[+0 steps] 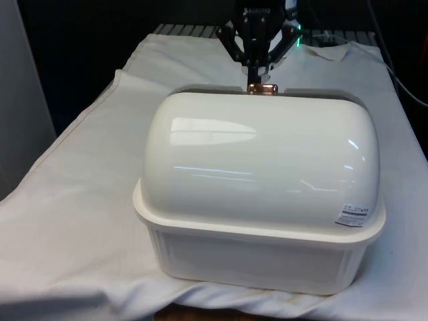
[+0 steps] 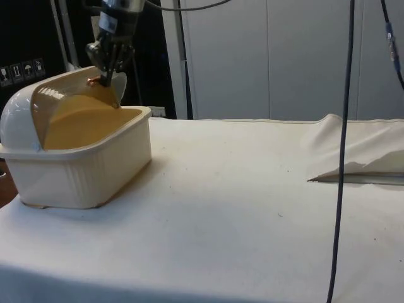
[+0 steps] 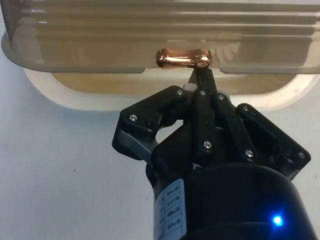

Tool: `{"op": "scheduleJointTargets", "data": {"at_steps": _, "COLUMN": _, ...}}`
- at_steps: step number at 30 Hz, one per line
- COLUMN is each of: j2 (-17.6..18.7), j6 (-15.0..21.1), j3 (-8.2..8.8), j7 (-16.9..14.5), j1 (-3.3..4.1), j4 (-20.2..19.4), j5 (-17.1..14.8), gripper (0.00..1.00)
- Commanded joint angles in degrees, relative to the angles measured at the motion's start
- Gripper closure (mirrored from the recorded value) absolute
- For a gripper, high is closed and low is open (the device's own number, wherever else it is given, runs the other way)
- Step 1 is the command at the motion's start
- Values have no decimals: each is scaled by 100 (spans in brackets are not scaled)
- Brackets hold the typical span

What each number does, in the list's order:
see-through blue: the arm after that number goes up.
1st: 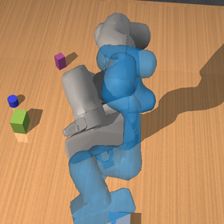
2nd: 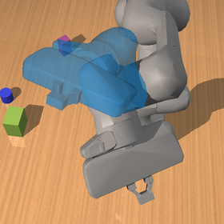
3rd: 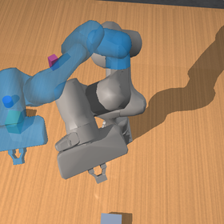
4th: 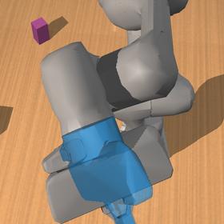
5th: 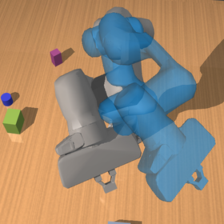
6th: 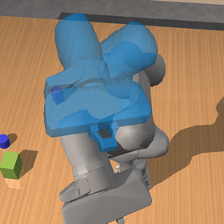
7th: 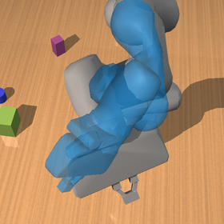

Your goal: Open the lid, then close it.

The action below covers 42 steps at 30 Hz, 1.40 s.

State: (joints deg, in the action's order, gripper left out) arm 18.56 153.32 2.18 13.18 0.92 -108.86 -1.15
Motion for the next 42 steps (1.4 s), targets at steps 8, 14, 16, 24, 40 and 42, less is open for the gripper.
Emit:
{"op": "scheduleJointTargets", "data": {"at_steps": 8, "j2": 223, "j6": 132, "j3": 23, "j7": 74, "j1": 6, "j4": 413, "j5": 11, "gripper": 100}}
{"op": "scheduleJointTargets", "data": {"at_steps": 14, "j2": 338, "j6": 195, "j3": 29, "j7": 97, "j1": 11, "j4": 625, "j5": 17, "gripper": 100}}
{"op": "scheduleJointTargets", "data": {"at_steps": 16, "j2": 315, "j6": 218, "j3": 29, "j7": 103, "j1": 23, "j4": 630, "j5": 23, "gripper": 100}}
{"op": "scheduleJointTargets", "data": {"at_steps": 24, "j2": 97, "j6": 155, "j3": 34, "j7": 92, "j1": 17, "j4": 561, "j5": 46, "gripper": 100}}
{"op": "scheduleJointTargets", "data": {"at_steps": 40, "j2": 57, "j6": 246, "j3": 17, "j7": 115, "j1": 29, "j4": 676, "j5": 34, "gripper": 100}}
{"op": "scheduleJointTargets", "data": {"at_steps": 42, "j2": 126, "j6": 252, "j3": 11, "j7": 115, "j1": 29, "j4": 768, "j5": 29, "gripper": 100}}
